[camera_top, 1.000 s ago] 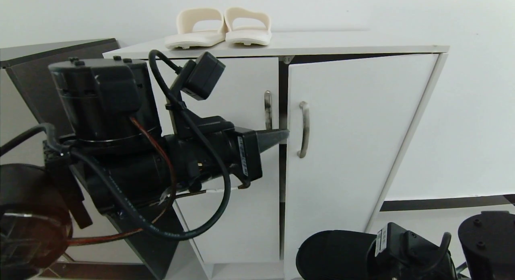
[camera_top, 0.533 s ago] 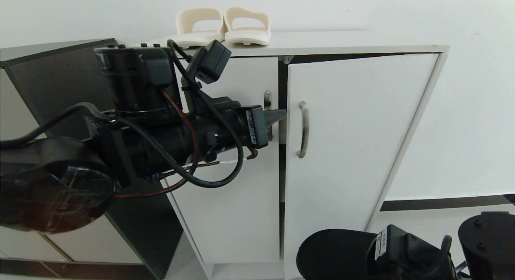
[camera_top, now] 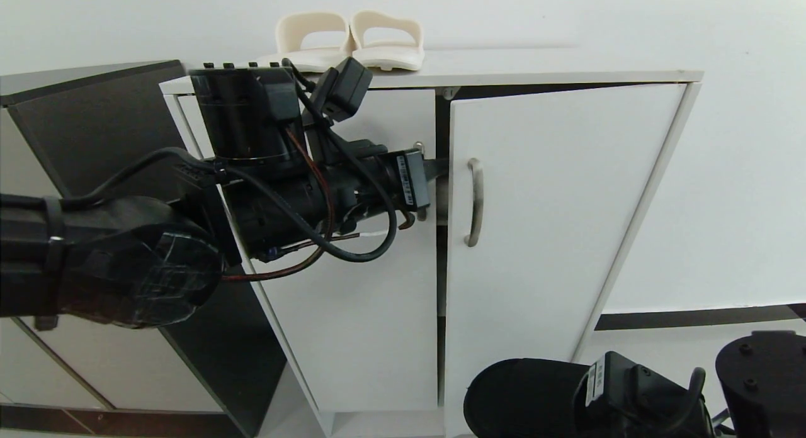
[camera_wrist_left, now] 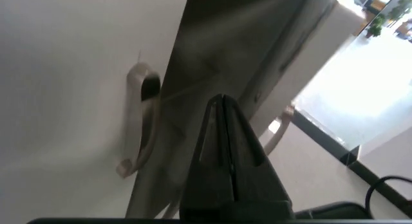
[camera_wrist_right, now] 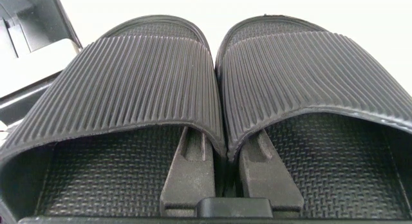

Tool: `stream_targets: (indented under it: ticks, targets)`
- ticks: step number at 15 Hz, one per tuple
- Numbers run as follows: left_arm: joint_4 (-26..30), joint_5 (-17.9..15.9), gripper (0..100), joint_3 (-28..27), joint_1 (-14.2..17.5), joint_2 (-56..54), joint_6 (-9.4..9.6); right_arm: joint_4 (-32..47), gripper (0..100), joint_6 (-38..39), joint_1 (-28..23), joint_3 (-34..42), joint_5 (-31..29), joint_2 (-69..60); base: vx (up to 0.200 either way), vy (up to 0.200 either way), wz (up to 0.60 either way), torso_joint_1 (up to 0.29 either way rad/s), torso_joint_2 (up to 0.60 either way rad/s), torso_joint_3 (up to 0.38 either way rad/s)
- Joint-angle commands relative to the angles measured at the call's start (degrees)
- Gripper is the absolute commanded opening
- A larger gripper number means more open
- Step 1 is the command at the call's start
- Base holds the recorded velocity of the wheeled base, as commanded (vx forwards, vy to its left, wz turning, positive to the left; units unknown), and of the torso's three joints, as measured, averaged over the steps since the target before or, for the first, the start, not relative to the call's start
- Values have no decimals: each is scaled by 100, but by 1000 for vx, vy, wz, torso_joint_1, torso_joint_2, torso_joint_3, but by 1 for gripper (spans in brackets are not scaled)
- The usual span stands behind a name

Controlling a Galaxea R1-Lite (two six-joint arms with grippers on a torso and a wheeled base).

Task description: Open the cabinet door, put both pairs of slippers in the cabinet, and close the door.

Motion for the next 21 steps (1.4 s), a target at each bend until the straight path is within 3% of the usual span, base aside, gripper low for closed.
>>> stream_targets:
  ticks: [1,11,12,15,18,20,21]
  targets:
    - [-65,-21,0,-226,-15,236,-43,1,0,-1,1,-2,4,20,0,0,0,0,0,0]
    - [-232,-73,0,-182,-85,350,-26,10,0,8,160,104,4,-33,0,0,0,0,0,0]
    - [-232,-73,0,-121,-156,324,-17,10,0,8,265,148,13,-138,-200,0,0,-2,7,-2]
    - [-539,-65,0,389,-999,60,1,36,0,-1,608,262,13,-437,-200,0,0,6,2,2]
    - [-803,-38,0,538,-1650,104,18,18,0,8,977,306,13,-595,-200,0,0,-4,-1,4]
    - [-1005,-3,0,547,-1623,245,71,1,0,69,933,227,4,-551,-200,0,0,0,0,2]
    - [-1023,146,0,547,-1298,280,168,1,0,236,713,139,-49,-411,0,0,0,0,0,0]
